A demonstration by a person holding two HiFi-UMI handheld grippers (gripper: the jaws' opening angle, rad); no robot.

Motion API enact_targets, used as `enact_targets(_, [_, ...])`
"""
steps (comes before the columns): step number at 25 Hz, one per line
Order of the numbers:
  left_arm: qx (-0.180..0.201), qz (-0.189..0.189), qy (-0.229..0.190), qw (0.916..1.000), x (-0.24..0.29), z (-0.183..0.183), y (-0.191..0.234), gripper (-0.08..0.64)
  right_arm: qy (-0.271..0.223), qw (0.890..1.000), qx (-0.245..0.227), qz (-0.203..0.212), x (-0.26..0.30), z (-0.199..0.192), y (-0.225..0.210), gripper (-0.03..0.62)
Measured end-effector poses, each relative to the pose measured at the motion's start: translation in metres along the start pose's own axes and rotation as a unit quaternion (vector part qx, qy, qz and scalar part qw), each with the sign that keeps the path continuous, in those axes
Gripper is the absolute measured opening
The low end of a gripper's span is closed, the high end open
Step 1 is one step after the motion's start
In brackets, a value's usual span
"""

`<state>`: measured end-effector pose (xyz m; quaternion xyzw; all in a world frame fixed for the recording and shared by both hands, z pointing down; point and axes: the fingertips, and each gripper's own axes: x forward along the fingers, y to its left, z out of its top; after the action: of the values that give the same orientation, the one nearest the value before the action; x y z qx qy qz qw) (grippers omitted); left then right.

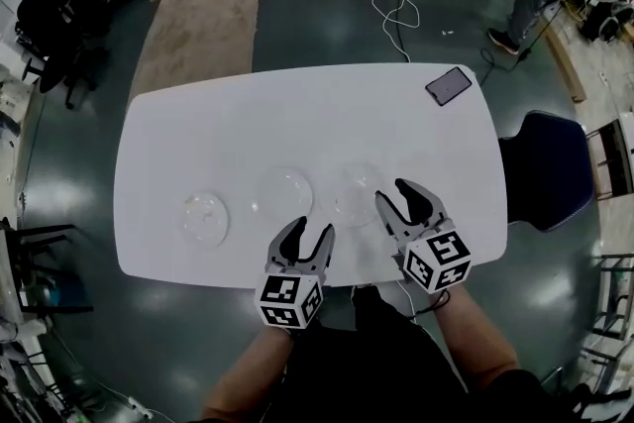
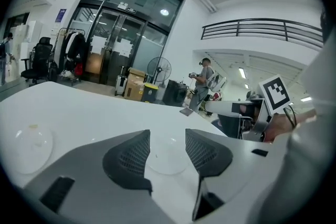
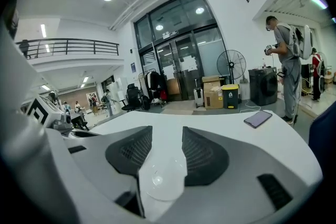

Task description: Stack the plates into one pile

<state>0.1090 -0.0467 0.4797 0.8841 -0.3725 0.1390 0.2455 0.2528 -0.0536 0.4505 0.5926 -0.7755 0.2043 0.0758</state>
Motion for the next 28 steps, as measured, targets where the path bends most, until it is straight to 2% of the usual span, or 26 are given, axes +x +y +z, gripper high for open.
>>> enact_targets(7, [-0.019,0.040,0.028,0.9986,0.032,-0.030,0.003,0.212,0.021,0.999,0.004,0.024,0.016,-0.019,-0.022,0.181])
enact_targets(14, [-0.060,0.097,0.070,0.9911,0.058,-0.063,0.016,0.212,0.046,0.998,0.014,0.049,0.034,-0.036,-0.039,0.181])
enact_targets(20, [-0.035,0.140,0.112,0.9832,0.072,-0.089,0.029,0.212,0.065,0.996,0.021,0.061,0.049,-0.055,-0.049,0.181])
enact_targets(28, [-0.026,0.169,0.152,0.9735,0.083,-0.106,0.039,0.212,0.086,0.994,0.032,0.066,0.060,-0.073,-0.059,0.181])
